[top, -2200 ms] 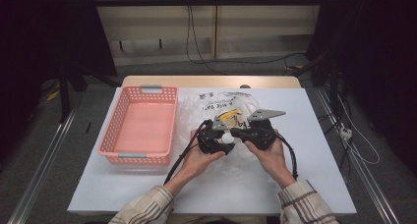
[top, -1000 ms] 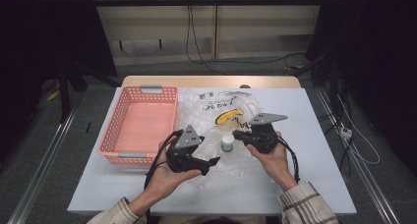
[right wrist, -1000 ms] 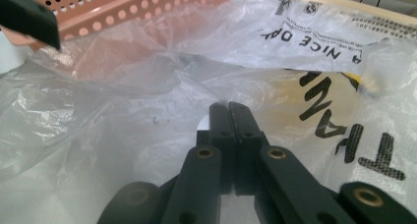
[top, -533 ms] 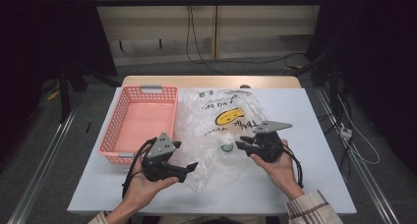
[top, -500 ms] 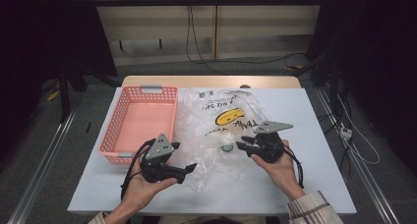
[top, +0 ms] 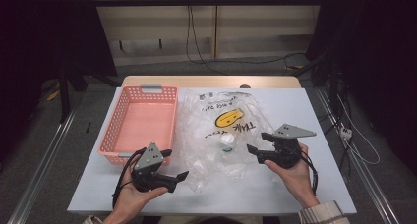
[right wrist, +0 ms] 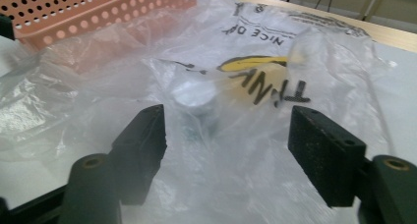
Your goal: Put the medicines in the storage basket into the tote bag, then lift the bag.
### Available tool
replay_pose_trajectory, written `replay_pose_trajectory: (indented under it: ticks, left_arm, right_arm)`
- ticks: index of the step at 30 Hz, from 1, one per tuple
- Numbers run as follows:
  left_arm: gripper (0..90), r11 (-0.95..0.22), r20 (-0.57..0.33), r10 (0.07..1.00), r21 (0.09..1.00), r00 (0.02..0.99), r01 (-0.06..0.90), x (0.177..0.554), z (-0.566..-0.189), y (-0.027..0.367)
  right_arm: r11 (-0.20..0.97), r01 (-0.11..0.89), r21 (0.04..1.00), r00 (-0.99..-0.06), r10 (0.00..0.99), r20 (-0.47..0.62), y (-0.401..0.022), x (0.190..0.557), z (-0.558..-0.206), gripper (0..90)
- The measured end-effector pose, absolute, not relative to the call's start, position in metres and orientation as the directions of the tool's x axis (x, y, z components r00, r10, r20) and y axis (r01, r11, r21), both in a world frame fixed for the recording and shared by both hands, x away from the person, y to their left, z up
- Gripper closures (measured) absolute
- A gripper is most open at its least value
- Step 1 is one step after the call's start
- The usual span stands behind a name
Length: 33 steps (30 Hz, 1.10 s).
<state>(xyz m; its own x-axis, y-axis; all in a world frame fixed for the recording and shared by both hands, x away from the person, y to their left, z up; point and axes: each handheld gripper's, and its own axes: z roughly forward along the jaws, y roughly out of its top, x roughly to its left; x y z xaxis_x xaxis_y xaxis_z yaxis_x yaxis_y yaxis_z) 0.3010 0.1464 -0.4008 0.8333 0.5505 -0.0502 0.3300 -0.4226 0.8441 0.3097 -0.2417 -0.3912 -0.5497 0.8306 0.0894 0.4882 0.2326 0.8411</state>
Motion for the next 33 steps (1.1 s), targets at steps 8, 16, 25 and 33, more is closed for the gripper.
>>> replay_pose_trajectory:
  ticks: [8,16,25,33]
  left_arm:
    - [12.5,-0.416,-0.056,0.542,0.849,0.839,0.326,0.288,-0.396,0.146]
    - [12.5,-0.443,-0.041,0.538,0.836,0.842,0.324,0.28,-0.406,0.148]
    - [11.6,-0.459,-0.054,0.498,0.83,0.866,0.316,0.271,-0.414,0.148]
    - [9.4,-0.519,-0.012,0.447,0.811,0.895,0.27,0.266,-0.422,0.14]
  right_arm:
    - [0.207,0.499,0.842,-0.502,0.86,0.086,-0.257,0.296,-0.394,26.3]
    - [0.203,0.503,0.84,-0.47,0.88,0.069,-0.27,0.279,-0.399,26.1]
    - [0.209,0.51,0.834,-0.464,0.883,0.062,-0.282,0.265,-0.407,20.3]
    - [0.216,0.543,0.812,-0.463,0.883,0.074,-0.294,0.251,-0.414,13.8]
